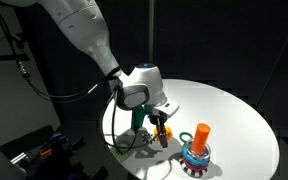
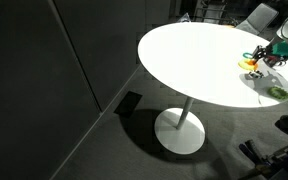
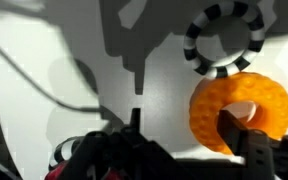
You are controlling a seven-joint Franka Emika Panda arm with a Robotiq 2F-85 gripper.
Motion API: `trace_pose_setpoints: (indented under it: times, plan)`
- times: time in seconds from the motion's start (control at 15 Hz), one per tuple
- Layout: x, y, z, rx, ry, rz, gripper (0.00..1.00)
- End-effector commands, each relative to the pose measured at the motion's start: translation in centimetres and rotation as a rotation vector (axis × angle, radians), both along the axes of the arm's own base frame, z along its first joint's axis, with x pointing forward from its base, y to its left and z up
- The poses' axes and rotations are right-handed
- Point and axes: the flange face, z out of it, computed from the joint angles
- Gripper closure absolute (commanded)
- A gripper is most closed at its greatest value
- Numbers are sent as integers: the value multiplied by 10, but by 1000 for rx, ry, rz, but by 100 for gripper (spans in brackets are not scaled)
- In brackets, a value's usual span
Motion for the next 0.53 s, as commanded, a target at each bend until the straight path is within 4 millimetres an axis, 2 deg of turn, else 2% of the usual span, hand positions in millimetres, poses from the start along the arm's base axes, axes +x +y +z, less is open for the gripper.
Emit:
trace_pose_setpoints:
  times: [0.0, 0.33, 0.47]
  plan:
    - [6, -8, 3, -7, -7, -6, 53]
    - [7, -14, 16, -15, -27, -14, 92]
    - [8, -17, 18, -18, -33, -17, 98]
